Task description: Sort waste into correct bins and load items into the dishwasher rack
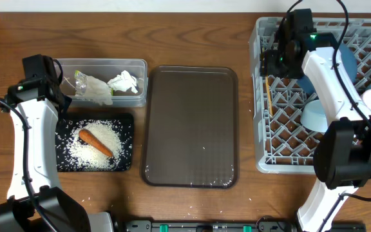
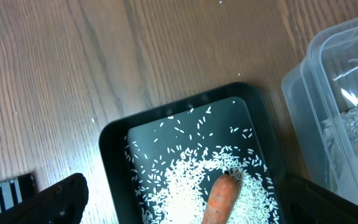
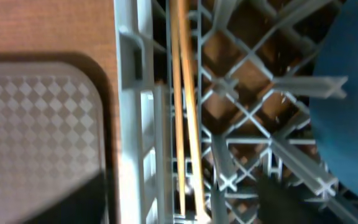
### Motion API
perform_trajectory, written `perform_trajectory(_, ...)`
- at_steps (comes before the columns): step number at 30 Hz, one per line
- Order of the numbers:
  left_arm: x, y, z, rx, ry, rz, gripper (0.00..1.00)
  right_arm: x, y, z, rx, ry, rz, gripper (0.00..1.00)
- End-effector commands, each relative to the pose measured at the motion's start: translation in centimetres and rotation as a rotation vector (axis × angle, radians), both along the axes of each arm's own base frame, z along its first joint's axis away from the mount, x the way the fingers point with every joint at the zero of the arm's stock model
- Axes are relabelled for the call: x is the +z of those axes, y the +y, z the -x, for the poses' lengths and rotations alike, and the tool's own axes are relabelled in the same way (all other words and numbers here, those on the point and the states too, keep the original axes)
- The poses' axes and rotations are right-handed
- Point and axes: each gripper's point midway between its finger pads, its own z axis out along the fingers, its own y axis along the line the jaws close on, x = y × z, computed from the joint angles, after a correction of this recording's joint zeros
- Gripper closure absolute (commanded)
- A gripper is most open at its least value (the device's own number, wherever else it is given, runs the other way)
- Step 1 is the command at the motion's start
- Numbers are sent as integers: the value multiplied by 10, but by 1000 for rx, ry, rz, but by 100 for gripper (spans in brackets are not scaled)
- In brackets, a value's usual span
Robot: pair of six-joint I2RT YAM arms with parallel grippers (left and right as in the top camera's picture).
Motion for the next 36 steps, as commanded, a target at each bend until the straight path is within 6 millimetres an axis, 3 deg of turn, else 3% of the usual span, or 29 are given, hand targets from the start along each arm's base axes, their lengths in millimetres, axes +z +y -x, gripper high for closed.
perform_trajectory(1, 1, 1, 2, 9, 0, -4, 1, 9, 0, 5, -7, -1, -9, 13)
perform_trajectory(6, 1, 1, 2, 9, 0, -4, 1, 46, -1, 25, -46, -22, -27, 9)
perform_trajectory(8, 1, 1, 2, 9, 0, -4, 1, 65, -2, 38, -52, -32, -29, 1)
perform_trajectory(16, 1, 1, 2, 9, 0, -4, 1, 117, -10, 121, -57, 8, -22, 1)
perform_trajectory(20, 1, 1, 2, 9, 0, -4, 1, 120, -9, 158, -44, -19, -25, 1)
perform_trajectory(25, 1, 1, 2, 9, 0, -4, 1, 106, -14, 207, -113, -97, -66, 1)
perform_trajectory(29, 1, 1, 2, 9, 0, -4, 1, 102, -16, 228, -181, -186, -115, 1)
perform_trajectory(36, 1, 1, 2, 9, 0, -4, 1, 105, -18, 245, -288, -268, -192, 1)
